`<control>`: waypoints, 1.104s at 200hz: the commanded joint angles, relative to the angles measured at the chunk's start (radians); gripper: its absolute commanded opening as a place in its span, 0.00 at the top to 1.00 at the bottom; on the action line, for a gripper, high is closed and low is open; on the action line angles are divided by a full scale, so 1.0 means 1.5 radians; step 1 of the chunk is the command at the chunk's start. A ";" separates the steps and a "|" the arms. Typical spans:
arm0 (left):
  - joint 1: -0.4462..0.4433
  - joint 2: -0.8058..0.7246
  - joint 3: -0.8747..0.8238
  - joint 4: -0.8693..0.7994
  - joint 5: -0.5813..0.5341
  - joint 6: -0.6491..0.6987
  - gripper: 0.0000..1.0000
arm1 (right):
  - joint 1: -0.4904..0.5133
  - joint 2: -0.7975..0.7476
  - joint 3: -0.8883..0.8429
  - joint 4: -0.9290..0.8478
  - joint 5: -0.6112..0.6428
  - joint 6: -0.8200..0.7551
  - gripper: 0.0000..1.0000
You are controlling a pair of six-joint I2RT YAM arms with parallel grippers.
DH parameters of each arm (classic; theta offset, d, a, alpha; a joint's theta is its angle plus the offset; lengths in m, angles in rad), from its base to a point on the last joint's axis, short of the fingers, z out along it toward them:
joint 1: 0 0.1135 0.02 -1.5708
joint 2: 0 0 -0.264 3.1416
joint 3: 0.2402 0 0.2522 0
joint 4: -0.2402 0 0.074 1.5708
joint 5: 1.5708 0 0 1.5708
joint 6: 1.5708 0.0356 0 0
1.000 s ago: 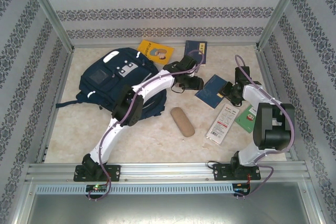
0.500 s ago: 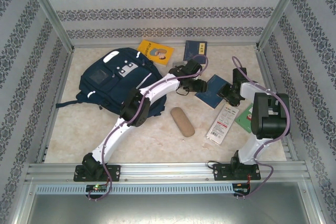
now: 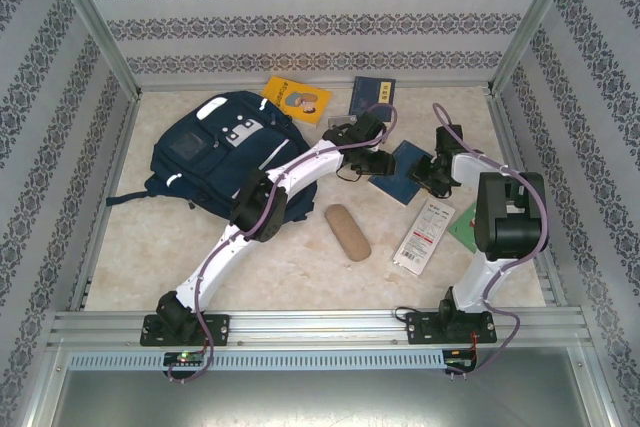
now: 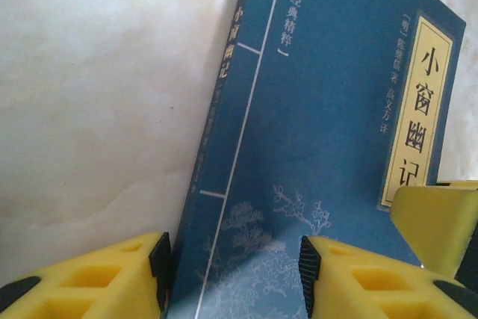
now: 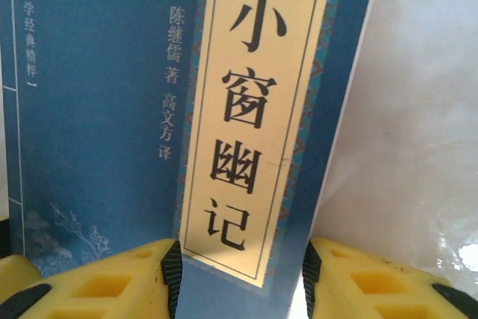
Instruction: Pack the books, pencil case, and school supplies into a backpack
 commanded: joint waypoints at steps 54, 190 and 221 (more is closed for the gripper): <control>-0.018 -0.046 -0.036 0.002 0.114 -0.041 0.52 | 0.033 -0.003 0.028 0.036 -0.076 0.001 0.54; 0.024 -0.162 -0.243 0.229 0.206 -0.194 0.82 | 0.012 -0.017 0.002 0.032 -0.070 0.004 0.55; 0.031 -0.196 -0.261 0.243 0.200 -0.198 1.00 | -0.011 -0.060 -0.011 0.043 -0.118 0.017 0.47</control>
